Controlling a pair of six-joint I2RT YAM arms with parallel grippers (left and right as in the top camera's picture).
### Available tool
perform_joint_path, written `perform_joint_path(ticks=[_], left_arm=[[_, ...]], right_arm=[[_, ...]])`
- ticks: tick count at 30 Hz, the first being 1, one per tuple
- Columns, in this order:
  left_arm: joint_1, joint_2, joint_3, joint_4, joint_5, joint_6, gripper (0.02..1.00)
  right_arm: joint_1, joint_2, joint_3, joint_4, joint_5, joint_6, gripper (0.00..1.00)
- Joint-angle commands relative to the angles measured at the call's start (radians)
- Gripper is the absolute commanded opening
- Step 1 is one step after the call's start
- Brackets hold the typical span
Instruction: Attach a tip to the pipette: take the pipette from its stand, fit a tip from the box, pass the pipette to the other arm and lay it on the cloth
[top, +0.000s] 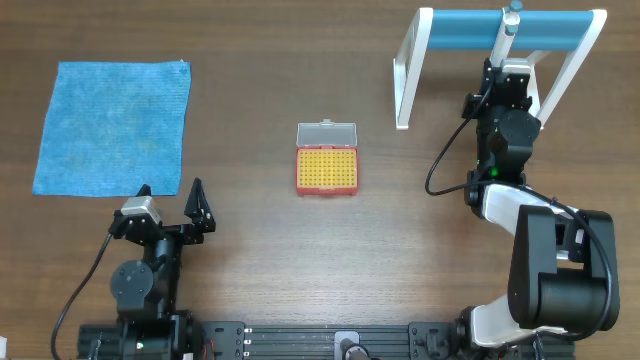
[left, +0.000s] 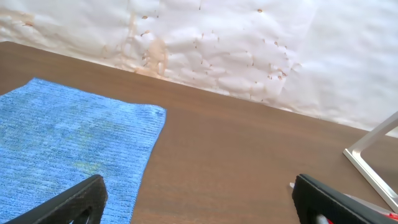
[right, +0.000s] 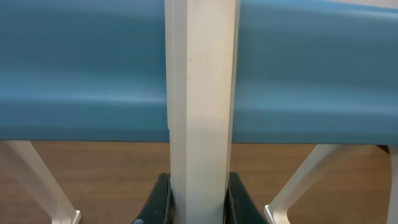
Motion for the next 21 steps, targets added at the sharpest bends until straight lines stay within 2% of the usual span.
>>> perform_joint_path(ticks=[1, 8, 13, 15, 16, 18, 19, 21], left_arm=[[0.004, -0.006, -0.002, -0.005, 0.011, 0.013, 0.963], [0.004, -0.006, -0.002, -0.005, 0.011, 0.013, 0.963], [0.004, -0.006, -0.002, -0.005, 0.011, 0.013, 0.963], [0.004, -0.006, -0.002, -0.005, 0.011, 0.013, 0.965], [0.004, -0.006, -0.002, -0.005, 0.011, 0.013, 0.963], [0.004, -0.006, -0.002, -0.005, 0.011, 0.013, 0.963], [0.004, -0.006, -0.002, -0.005, 0.011, 0.013, 0.963], [0.004, -0.006, -0.002, -0.005, 0.011, 0.013, 0.963]], right_arm=[[-0.005, 0.008, 0.013, 0.000, -0.005, -0.003, 0.077], [-0.005, -0.132, 0.013, -0.014, -0.005, -0.002, 0.077], [0.000, -0.278, 0.005, -0.174, -0.008, -0.002, 0.077], [0.036, -0.347, -0.045, -0.130, -0.066, 0.016, 0.077], [0.070, -0.390, -0.092, -0.064, -0.133, 0.018, 0.077], [0.146, -0.436, -0.192, 0.054, -0.187, 0.027, 0.077], [0.189, -0.443, -0.246, 0.101, -0.198, 0.068, 0.077], [0.311, -0.421, -0.377, 0.227, -0.249, 0.222, 0.080]])
